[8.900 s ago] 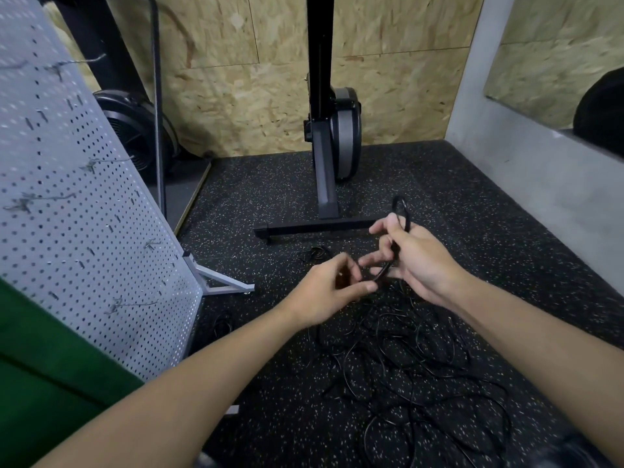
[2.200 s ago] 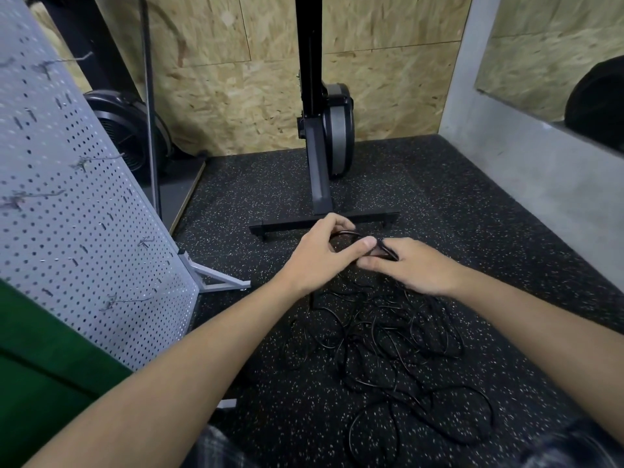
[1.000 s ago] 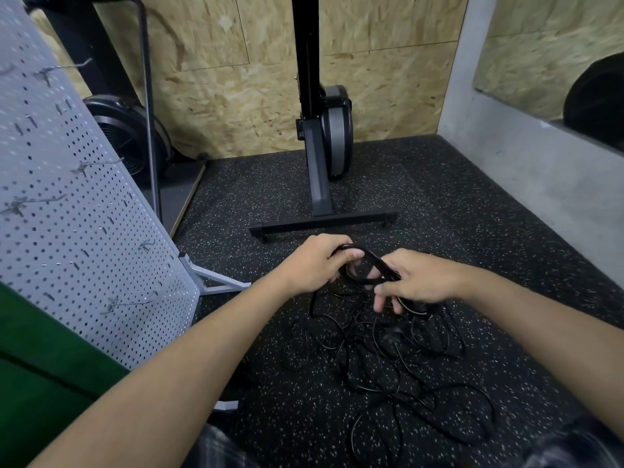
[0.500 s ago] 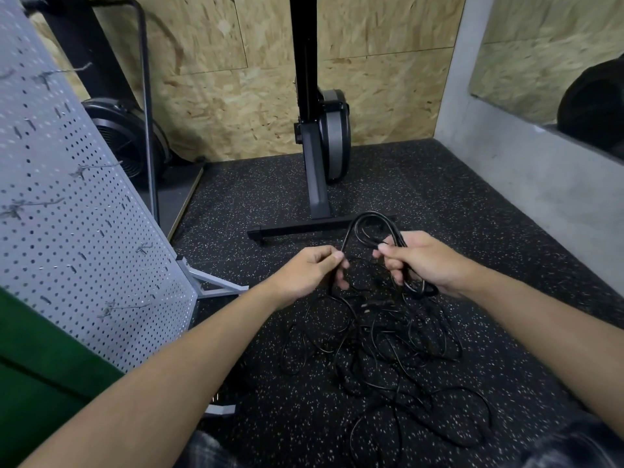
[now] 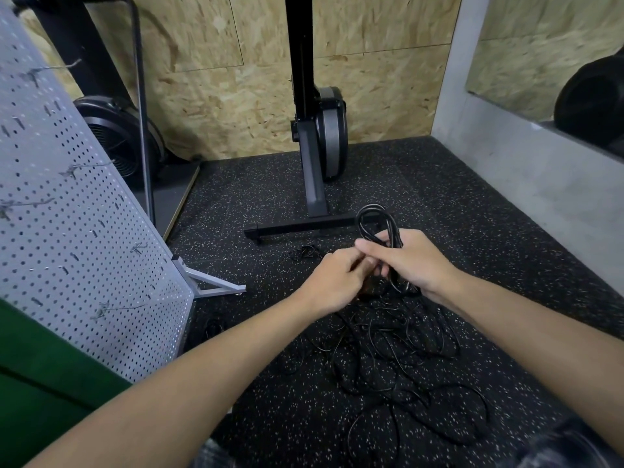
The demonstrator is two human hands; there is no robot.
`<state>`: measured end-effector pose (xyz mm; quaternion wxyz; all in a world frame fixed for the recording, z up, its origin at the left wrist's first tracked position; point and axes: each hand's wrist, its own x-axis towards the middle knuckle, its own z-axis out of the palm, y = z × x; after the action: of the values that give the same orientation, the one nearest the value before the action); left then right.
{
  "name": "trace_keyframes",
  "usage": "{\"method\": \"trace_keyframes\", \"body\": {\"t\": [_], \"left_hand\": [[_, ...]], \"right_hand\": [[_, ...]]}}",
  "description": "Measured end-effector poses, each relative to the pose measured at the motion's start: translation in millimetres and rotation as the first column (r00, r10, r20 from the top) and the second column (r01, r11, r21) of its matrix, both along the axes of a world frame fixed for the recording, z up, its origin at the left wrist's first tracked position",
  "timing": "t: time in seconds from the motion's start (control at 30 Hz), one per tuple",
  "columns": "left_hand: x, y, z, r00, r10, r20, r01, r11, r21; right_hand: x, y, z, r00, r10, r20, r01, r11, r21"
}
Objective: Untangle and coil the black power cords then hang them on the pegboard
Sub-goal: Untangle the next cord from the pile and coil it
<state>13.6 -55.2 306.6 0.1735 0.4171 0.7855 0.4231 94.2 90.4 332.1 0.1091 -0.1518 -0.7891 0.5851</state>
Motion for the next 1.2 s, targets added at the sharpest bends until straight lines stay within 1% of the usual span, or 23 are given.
{"method": "trace_keyframes", "body": {"t": [0.13,0.27,0.4,0.43,0.47,0.57,0.63,0.73,0.83,0.93,1.03,1.07,1.1,1.13,1.2], "left_hand": [[6.1,2.2,4.1,1.0,-0.002,0.003,0.002,1.0,-0.002],[7.5,-1.4,4.7,0.994,-0.082,0.075,0.082,0.997,0.005],[7.1,-5.2,-6.1,0.988,-0.132,0.084,0.142,0.981,-0.129],[6.6,-7.6,-10.1,0.987,-0.141,0.083,0.152,0.976,-0.158],[5.8,-9.9,-14.6,0.986,-0.145,0.082,0.158,0.969,-0.188],[-2.3,-14.6,-37.2,0.983,-0.15,0.105,0.171,0.957,-0.235],[-7.5,-16.5,-46.4,0.974,-0.152,0.166,0.186,0.959,-0.212],[-6.4,-13.7,-41.3,0.953,-0.114,0.281,0.165,0.972,-0.165],[-3.1,-8.1,-37.4,0.883,-0.083,0.461,0.156,0.98,-0.123],[-1.0,-5.5,-40.7,0.805,-0.07,0.589,0.13,0.99,-0.059],[1.2,-2.3,-43.7,0.717,-0.025,0.696,0.033,0.999,0.002],[1.5,-0.7,-45.1,0.701,-0.016,0.713,0.007,1.0,0.015],[2.5,0.6,-46.1,0.699,-0.012,0.715,-0.004,1.0,0.02],[4.0,1.6,-47.5,0.721,-0.006,0.693,0.001,1.0,0.008],[6.9,1.9,-52.1,0.812,0.004,0.584,0.038,0.997,-0.06]], "right_hand": [[-0.8,5.2,1.9,1.0,-0.027,0.006,0.027,0.992,-0.121],[-1.2,9.8,5.6,1.0,-0.016,-0.007,0.015,0.994,-0.11],[-2.6,15.6,3.8,0.994,-0.103,-0.019,0.102,0.994,-0.047],[-3.7,17.2,2.8,0.992,-0.122,-0.024,0.12,0.991,-0.057],[-5.1,19.1,2.2,0.989,-0.142,-0.034,0.138,0.986,-0.098],[-5.7,22.4,7.6,0.978,-0.186,-0.095,0.15,0.942,-0.3],[-3.7,21.4,13.7,0.973,-0.193,-0.127,0.136,0.924,-0.358],[-1.7,19.2,18.8,0.965,-0.211,-0.153,0.139,0.914,-0.382],[-1.3,18.8,21.7,0.947,-0.273,-0.168,0.187,0.896,-0.402],[-0.2,20.6,24.1,0.913,-0.366,-0.18,0.27,0.873,-0.405],[0.7,24.1,23.5,0.879,-0.438,-0.189,0.352,0.862,-0.364],[0.8,24.8,23.8,0.872,-0.449,-0.196,0.365,0.862,-0.353],[0.8,25.9,24.6,0.864,-0.459,-0.205,0.373,0.858,-0.353],[1.0,26.9,25.8,0.855,-0.472,-0.215,0.379,0.851,-0.364],[1.6,28.8,28.2,0.833,-0.5,-0.235,0.391,0.834,-0.389]]}}
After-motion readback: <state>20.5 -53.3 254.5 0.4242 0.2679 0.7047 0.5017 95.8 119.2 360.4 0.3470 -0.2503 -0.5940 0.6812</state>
